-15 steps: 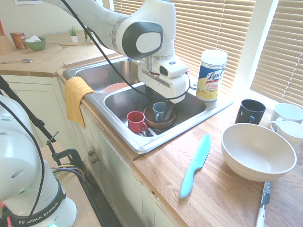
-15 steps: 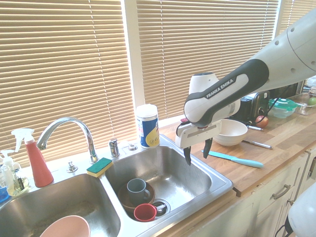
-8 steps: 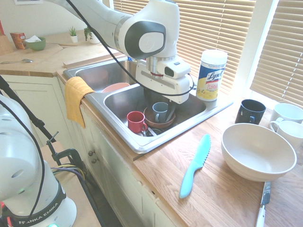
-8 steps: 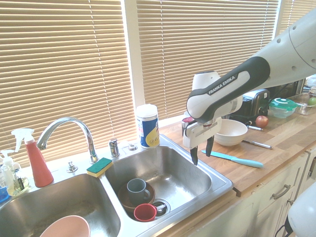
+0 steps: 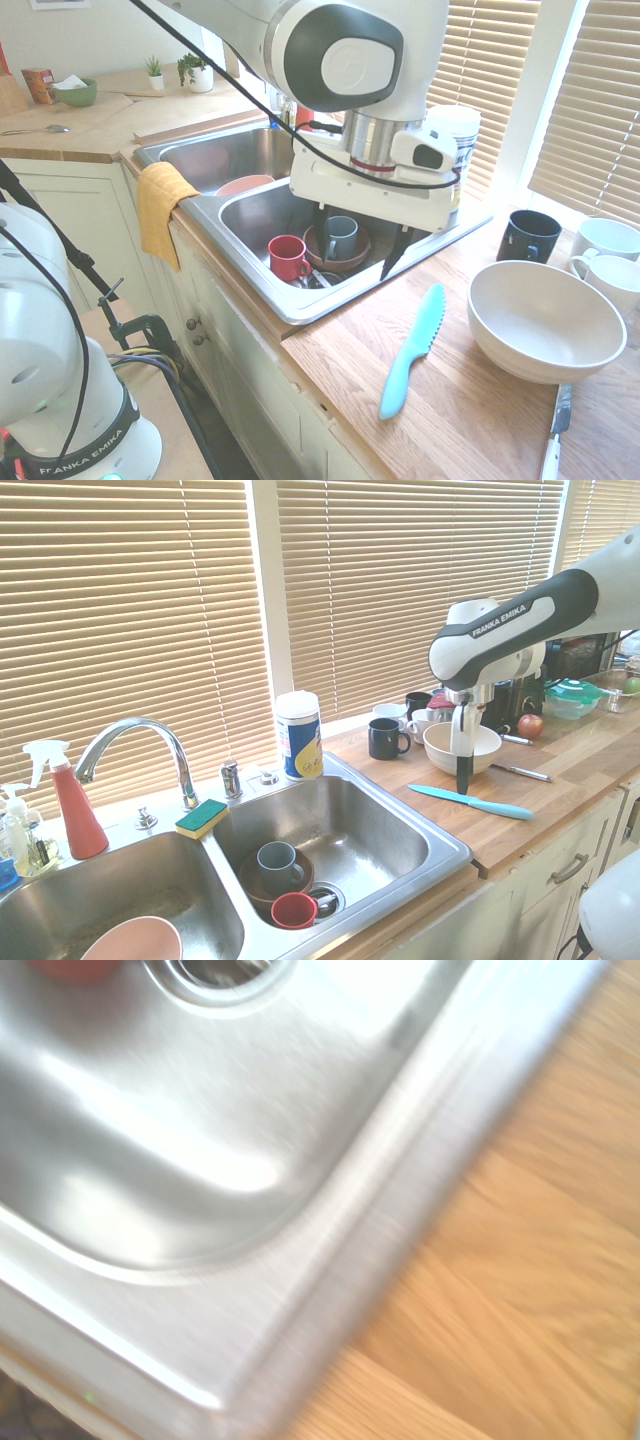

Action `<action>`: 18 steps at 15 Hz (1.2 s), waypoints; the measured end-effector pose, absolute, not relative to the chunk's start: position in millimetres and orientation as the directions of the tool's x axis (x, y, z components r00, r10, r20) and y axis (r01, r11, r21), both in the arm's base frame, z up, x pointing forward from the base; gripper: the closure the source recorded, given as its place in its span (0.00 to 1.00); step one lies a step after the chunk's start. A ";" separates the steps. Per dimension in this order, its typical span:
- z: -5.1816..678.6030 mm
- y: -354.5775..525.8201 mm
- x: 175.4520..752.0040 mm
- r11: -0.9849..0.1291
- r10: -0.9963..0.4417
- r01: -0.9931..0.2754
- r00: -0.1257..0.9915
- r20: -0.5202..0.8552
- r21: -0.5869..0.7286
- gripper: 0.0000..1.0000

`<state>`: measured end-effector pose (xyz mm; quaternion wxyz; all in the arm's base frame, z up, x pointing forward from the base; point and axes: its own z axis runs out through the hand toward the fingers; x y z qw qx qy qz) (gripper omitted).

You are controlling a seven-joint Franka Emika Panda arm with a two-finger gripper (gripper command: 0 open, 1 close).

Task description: Put the knife into the sink

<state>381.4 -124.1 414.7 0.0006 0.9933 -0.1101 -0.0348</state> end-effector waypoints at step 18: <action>346.5 -187.2 388.5 -0.970 -0.237 -0.236 0.971 -0.009 0.061 0.00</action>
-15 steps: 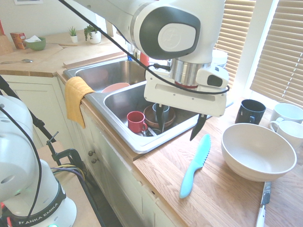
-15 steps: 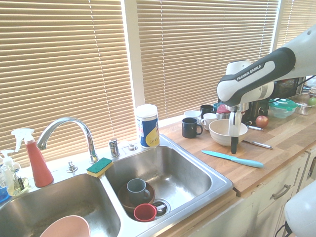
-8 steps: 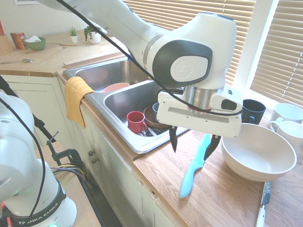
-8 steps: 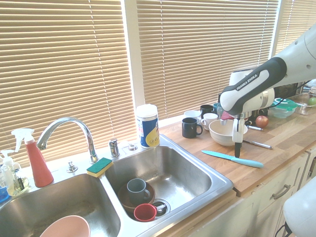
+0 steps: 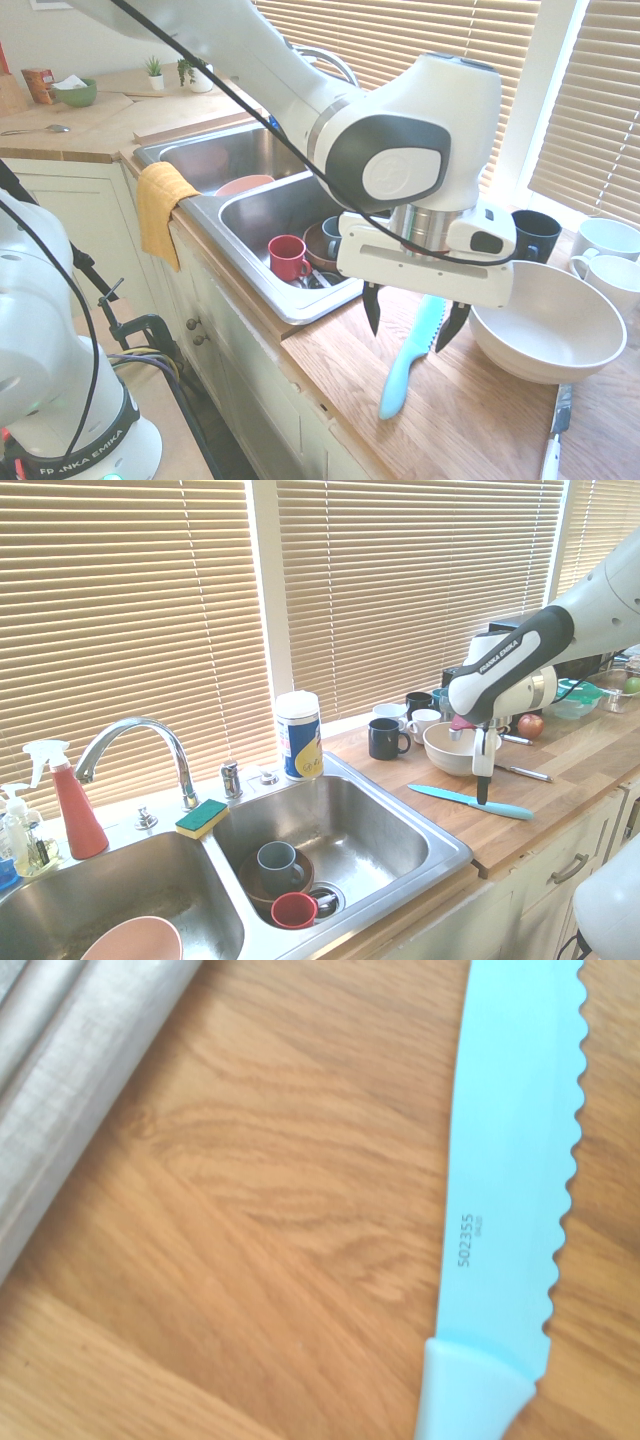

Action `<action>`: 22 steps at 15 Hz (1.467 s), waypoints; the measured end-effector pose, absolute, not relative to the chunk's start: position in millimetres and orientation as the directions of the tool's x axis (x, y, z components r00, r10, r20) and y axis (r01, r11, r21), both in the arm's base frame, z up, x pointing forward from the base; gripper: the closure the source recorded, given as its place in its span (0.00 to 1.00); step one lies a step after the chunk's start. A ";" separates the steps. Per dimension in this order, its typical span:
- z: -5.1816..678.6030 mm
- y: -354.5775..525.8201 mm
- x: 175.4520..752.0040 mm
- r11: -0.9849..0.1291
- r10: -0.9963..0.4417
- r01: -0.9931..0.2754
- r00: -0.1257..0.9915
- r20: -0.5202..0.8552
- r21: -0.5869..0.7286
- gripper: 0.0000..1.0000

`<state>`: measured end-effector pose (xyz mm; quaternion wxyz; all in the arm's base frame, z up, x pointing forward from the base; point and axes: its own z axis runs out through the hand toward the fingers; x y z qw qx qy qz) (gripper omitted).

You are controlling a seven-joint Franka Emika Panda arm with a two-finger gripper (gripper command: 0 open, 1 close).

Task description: Put the knife into the sink

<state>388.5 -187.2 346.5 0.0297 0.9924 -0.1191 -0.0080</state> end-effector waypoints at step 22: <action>312.9 -191.2 390.9 -0.947 -0.316 -0.316 0.949 0.011 0.053 1.00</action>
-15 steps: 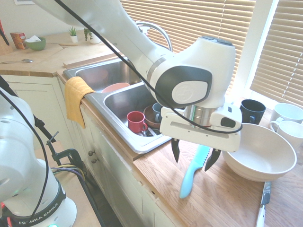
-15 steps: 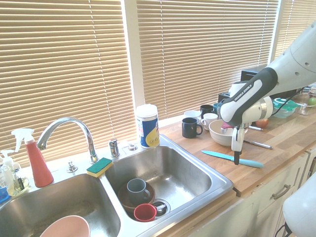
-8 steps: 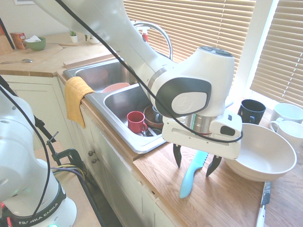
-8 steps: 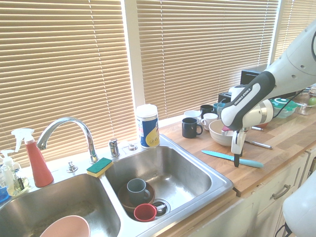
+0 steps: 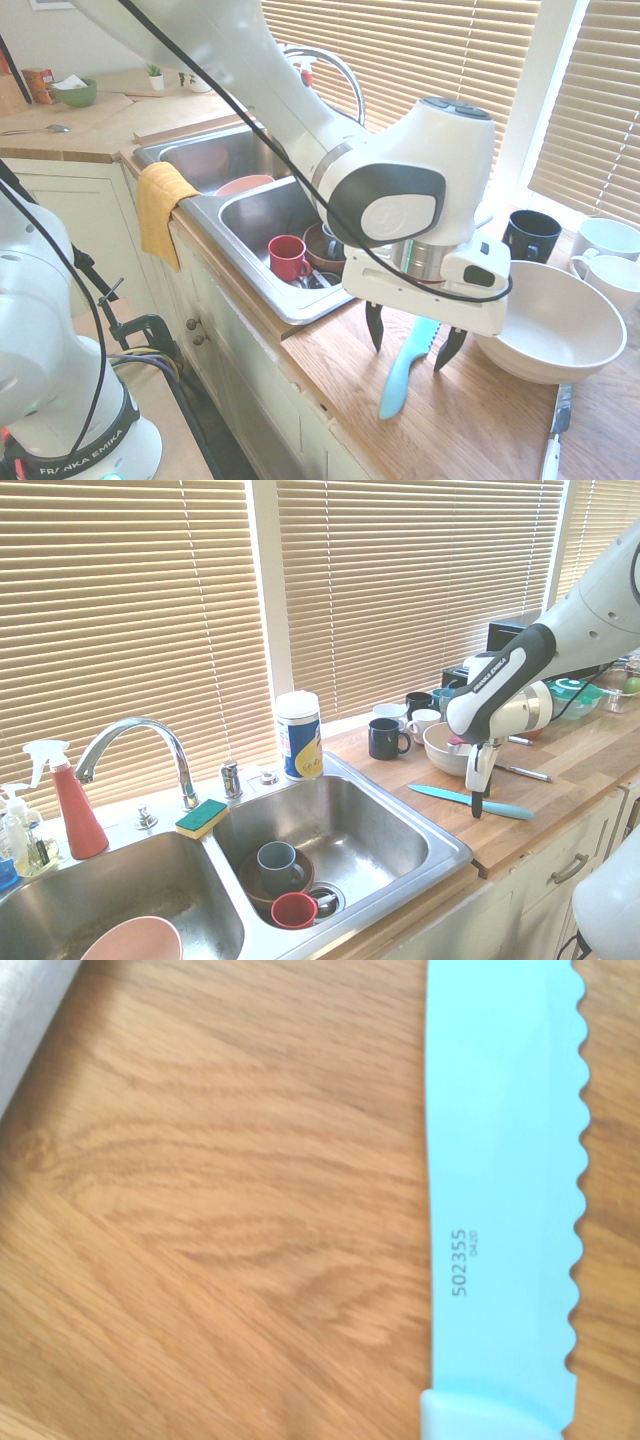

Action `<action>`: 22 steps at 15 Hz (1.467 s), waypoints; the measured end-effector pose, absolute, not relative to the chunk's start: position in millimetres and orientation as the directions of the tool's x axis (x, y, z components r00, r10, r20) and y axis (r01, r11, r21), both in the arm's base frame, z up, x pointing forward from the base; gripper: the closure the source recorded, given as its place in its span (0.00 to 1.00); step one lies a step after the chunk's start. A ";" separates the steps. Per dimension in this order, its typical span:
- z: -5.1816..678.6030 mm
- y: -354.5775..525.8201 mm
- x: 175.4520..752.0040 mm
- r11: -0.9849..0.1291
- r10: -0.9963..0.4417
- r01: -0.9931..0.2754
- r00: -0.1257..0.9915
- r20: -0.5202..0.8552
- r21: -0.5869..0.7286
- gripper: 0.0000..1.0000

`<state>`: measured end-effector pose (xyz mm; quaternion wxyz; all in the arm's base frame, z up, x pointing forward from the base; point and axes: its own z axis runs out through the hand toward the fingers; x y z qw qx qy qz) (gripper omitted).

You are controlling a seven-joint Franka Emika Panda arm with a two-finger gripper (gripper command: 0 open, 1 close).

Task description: Put the knife into the sink

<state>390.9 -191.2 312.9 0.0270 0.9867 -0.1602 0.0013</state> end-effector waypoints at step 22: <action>328.8 -198.2 406.3 -0.903 -0.430 -0.430 0.902 0.038 -0.004 1.00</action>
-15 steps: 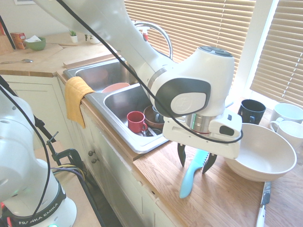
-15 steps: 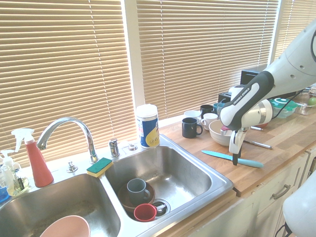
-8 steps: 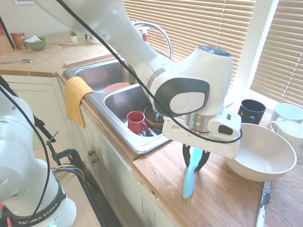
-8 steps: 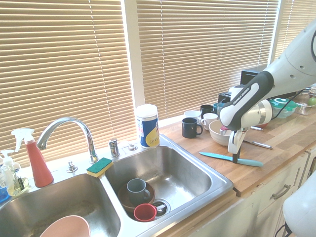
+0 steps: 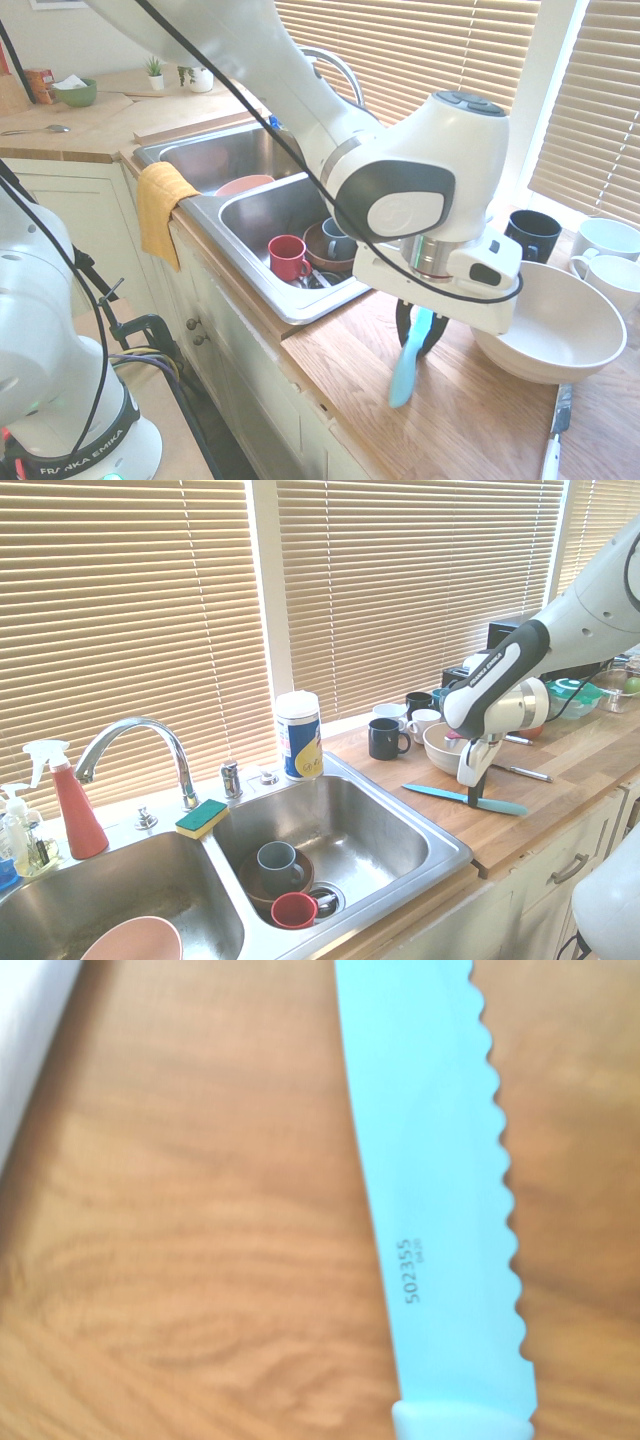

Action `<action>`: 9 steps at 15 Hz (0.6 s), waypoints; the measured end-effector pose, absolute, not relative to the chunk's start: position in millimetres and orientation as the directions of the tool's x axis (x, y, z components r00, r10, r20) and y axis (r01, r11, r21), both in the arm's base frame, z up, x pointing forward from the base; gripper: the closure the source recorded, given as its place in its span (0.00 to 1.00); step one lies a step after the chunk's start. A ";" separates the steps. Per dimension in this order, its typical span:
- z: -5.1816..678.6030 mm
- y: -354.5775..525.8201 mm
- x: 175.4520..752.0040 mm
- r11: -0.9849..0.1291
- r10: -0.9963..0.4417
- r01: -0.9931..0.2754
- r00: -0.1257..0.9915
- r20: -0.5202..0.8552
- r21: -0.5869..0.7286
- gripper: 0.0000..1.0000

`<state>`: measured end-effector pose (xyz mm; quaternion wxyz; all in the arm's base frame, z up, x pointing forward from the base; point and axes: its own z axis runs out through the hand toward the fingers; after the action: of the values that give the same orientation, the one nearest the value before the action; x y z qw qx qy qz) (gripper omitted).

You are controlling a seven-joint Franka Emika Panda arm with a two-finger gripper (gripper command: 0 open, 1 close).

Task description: Put the knife into the sink

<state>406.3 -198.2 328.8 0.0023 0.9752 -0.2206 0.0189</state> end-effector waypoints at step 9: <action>452.6 -183.6 435.7 -0.894 -0.448 -0.440 0.885 0.128 -0.090 1.00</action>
<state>435.7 -183.6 452.6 -0.0293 0.9703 -0.2288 0.0730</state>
